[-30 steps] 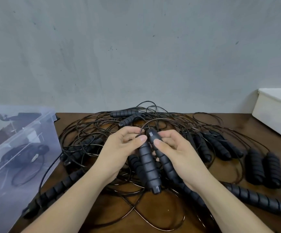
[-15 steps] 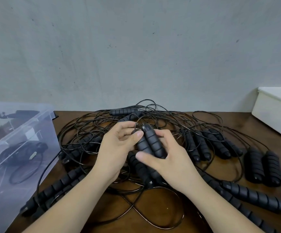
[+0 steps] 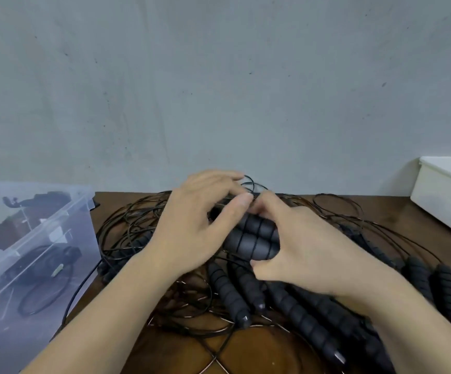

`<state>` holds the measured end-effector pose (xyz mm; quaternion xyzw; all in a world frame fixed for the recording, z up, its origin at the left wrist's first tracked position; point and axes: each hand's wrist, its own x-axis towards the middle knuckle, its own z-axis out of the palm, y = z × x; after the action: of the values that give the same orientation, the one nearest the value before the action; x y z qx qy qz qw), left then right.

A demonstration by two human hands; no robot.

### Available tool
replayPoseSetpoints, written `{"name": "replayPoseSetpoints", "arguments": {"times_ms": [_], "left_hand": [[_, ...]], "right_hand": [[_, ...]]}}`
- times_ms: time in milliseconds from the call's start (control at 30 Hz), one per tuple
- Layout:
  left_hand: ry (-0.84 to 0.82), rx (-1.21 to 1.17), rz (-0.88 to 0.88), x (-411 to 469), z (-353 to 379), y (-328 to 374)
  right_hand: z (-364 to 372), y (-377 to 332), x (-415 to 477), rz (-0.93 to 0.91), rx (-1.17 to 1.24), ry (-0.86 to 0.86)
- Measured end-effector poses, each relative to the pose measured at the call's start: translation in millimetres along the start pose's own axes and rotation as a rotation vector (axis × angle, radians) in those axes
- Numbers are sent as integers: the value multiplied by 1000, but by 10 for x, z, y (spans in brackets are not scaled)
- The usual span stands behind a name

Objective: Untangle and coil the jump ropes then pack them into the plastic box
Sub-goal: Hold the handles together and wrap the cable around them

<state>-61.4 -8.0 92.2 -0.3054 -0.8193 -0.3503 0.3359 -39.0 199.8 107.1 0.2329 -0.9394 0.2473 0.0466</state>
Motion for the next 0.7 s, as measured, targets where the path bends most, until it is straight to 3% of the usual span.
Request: {"name": "replayPoseSetpoints", "arguments": {"times_ms": [100, 300, 400, 500, 567, 700], "left_hand": [[-36, -145, -62, 342, -208, 115], [-4, -339, -197, 629, -443, 157], [121, -305, -174, 661, -409, 168], [286, -527, -268, 664, -418, 204], [272, -619, -338, 636, -433, 200], [127, -578, -397, 572, -492, 74]], "right_hand": [[-525, -157, 59, -81, 51, -30], [-891, -226, 60, -179, 232, 98], [-859, -190, 86, -174, 225, 195], [-830, -170, 93, -170, 244, 274], [-826, -172, 88, -138, 323, 268], [-776, -180, 94, -124, 385, 197]]}}
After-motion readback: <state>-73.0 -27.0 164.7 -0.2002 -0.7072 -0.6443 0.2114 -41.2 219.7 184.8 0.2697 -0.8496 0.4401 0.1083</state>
